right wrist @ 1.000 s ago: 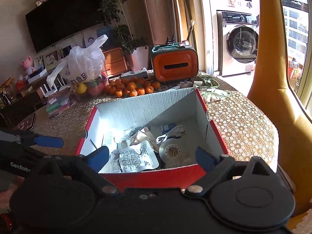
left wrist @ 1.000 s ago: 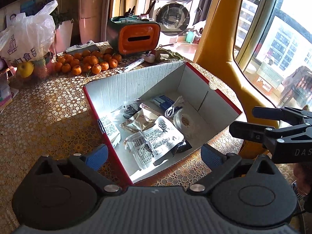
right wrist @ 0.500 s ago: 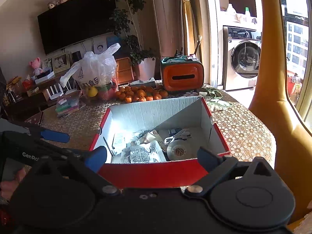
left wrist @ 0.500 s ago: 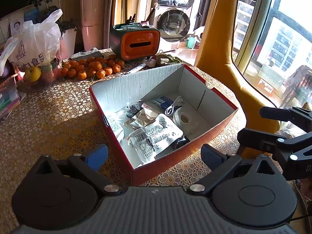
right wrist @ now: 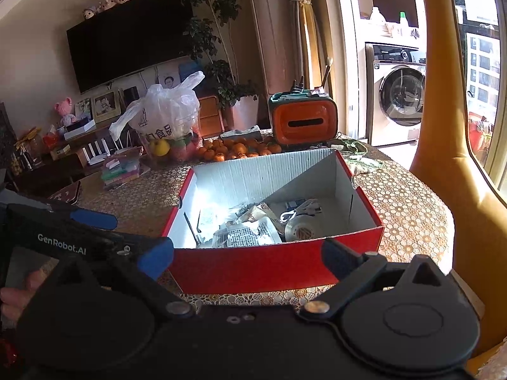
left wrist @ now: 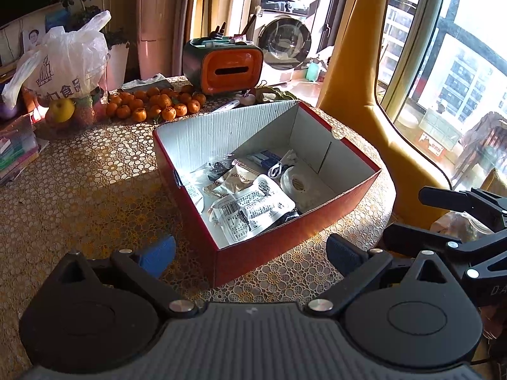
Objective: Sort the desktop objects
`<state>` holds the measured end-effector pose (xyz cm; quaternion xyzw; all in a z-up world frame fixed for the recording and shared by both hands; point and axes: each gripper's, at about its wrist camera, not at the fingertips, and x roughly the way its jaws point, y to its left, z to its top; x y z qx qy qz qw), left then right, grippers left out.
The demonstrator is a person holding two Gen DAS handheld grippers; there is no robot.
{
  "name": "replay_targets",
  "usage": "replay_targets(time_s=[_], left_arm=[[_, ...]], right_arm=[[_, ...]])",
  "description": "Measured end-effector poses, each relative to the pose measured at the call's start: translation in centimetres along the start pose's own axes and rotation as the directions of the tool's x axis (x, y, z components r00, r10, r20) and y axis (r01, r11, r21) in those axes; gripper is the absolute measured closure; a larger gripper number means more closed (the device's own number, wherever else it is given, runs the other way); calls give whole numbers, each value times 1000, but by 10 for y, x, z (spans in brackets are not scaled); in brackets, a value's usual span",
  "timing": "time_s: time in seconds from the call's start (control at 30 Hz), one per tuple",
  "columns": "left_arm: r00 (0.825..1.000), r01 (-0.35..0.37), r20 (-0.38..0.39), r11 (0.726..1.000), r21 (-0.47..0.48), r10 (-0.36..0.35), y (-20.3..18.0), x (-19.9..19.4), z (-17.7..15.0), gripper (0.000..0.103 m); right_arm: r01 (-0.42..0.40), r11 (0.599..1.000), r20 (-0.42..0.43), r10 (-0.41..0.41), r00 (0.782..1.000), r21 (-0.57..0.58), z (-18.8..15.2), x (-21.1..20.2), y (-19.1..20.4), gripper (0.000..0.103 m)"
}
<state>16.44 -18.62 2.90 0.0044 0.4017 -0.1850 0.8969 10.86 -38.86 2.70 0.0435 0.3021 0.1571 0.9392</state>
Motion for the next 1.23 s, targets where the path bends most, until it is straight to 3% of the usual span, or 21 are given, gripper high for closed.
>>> replay_targets(time_s=[1.13,1.23], left_arm=[[999,-33,-3,999,-3,33,-6,5,-18,1],[1000,-11,-5,1000,0,11,-6,4,-18,1]], right_arm=[[4,1000,-42,-3,999,27,-33,-8,-2,2],[5,1000,-41,-4,999,27,-33,-9,-1,2]])
